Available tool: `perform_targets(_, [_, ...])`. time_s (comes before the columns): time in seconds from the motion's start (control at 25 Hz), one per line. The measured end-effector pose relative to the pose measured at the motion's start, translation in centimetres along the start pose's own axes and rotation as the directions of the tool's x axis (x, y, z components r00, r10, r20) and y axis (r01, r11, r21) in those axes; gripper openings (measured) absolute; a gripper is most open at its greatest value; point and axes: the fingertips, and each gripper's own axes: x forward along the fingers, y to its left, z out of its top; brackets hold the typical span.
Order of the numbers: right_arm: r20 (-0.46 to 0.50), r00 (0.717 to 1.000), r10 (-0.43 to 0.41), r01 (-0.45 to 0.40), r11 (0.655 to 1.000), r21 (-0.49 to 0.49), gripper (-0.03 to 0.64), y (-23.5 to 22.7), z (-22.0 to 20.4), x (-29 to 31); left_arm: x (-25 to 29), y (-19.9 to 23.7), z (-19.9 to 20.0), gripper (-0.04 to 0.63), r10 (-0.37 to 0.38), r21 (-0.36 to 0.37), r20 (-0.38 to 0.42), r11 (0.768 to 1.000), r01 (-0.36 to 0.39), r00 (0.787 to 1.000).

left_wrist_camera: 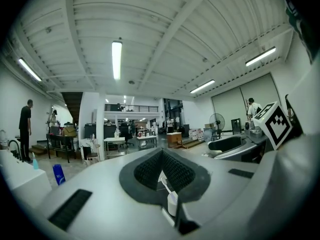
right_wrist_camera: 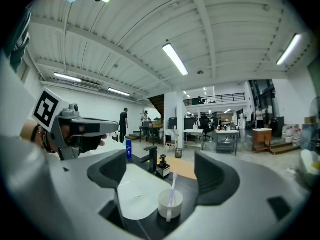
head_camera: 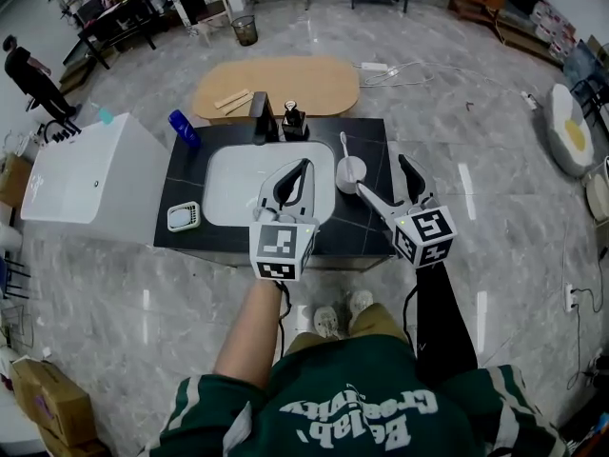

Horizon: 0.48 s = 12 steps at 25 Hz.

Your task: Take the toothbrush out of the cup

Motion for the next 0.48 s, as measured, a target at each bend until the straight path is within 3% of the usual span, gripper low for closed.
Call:
perform_targets(0.2, [-0.074,0.995,0.068,-0.065,0.997,0.042,0.402,-1.6,-2.1,3.3,2.4,0.2,-1.2,0.0,0.027,0.022,-0.032,0.999,-0.026,0.999])
perform_targets(0.48, [-0.229,0.962,0.148,-0.127,0.987,0.103,0.33,-3.9,-6.4,8.4,6.5,0.2,-2.7,0.0,0.036,0.024,-0.085,0.999,-0.034,0.996])
